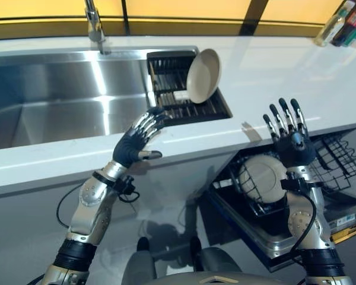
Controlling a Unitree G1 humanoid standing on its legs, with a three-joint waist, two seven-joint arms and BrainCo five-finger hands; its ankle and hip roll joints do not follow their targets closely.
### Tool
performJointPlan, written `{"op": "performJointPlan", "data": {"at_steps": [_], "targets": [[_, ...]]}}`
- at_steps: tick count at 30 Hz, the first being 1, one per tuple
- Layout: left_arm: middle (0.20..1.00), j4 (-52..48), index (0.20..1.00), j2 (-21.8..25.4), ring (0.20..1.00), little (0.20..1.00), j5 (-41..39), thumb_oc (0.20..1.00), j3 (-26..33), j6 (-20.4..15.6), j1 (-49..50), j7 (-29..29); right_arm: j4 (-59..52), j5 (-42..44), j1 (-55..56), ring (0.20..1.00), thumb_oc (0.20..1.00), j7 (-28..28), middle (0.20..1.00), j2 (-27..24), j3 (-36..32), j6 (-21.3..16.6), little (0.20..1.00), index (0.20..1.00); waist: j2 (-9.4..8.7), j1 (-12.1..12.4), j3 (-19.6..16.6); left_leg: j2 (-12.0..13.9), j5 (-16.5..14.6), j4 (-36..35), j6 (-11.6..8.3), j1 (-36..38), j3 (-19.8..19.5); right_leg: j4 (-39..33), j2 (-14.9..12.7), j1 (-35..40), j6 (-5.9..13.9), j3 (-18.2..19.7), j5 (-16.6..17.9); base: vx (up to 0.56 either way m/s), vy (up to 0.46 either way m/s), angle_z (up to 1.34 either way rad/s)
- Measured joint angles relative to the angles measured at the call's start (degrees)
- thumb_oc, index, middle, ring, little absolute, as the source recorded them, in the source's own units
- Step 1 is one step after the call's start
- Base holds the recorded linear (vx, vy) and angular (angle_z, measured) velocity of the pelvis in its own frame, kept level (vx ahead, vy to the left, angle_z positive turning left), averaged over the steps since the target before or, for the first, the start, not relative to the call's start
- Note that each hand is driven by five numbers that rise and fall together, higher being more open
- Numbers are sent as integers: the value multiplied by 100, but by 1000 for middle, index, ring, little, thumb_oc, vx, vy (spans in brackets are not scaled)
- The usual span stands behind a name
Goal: Pick up plates and place into dishwasher.
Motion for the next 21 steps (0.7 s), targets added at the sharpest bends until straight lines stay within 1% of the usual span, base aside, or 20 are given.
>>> {"op": "performJointPlan", "data": {"at_steps": [2,5,6,8,12,13,15,16,19,21], "targets": [[1000,-18,1000,48,1000,1000,76,1000,6,-1,-74,73,-1,3,7,1000,1000,3,1000,1,1,5,1000,1000,-2,-41,5,3,-8,-1,-1,1,1,4,1,1,4,3,-6,69,-10,0],[1000,-116,1000,269,1000,1000,327,1000,58,-13,-198,148,-5,4,8,1000,1000,4,1000,1,1,12,1000,1000,-2,-133,6,3,-8,-1,-1,20,18,25,1,3,3,17,-7,121,23,-2],[1000,-136,1000,358,1000,1000,524,1000,68,-14,-343,196,-7,3,12,1000,1000,4,1000,0,2,31,1000,1000,-1,-157,6,0,-9,-2,-1,47,32,48,-3,8,5,29,-12,183,50,-6],[1000,-137,1000,580,1000,1000,897,1000,57,1,-745,340,-15,1,13,1000,1000,1,1000,0,4,139,1000,1000,1,-203,10,-3,-9,-26,0,177,75,77,-11,91,14,64,-25,178,64,-8],[1000,2,1000,1173,1000,1000,1732,1000,36,104,-1877,930,-18,-22,12,1000,1000,4,1000,-20,51,439,1000,1000,26,-359,24,-8,-21,-93,13,468,239,89,-24,255,34,215,-55,117,81,-18],[1000,275,1000,1426,1000,1000,1946,1000,-59,80,-2239,1108,-18,-33,11,1000,1000,4,1000,-50,51,551,1000,1000,40,-443,26,-12,-29,-99,3,515,258,107,-28,281,38,233,-54,121,115,-17],[1000,1178,1000,1883,1000,1000,2434,1000,-206,-14,-2884,1435,-26,-127,14,1000,1000,26,1000,-217,42,794,1000,1000,111,-596,27,-9,-38,-98,10,589,339,144,-31,292,51,340,-46,124,96,-20],[1000,1558,1000,2082,1000,1000,2584,1000,-291,-18,-3055,1581,-34,-132,33,1000,1000,35,1000,-321,21,892,1000,1000,164,-616,24,-16,-39,-102,14,608,348,161,-31,294,58,346,-41,123,73,-18],[1000,2264,1000,2456,1000,1000,3182,1000,-409,-99,-3224,2034,-53,-122,235,1000,1000,120,1000,-648,-363,1188,1000,1000,323,-887,-25,-12,-45,-118,20,654,463,167,-31,283,61,435,-40,98,54,-12],[1000,2381,1000,2652,1000,1000,3645,1000,-474,-180,-3263,2314,-46,-116,356,1000,1000,197,1000,-830,-627,1285,1000,1000,381,-931,-14,-2,-35,-117,6,702,492,225,-19,279,56,482,-42,23,34,-16]]}}
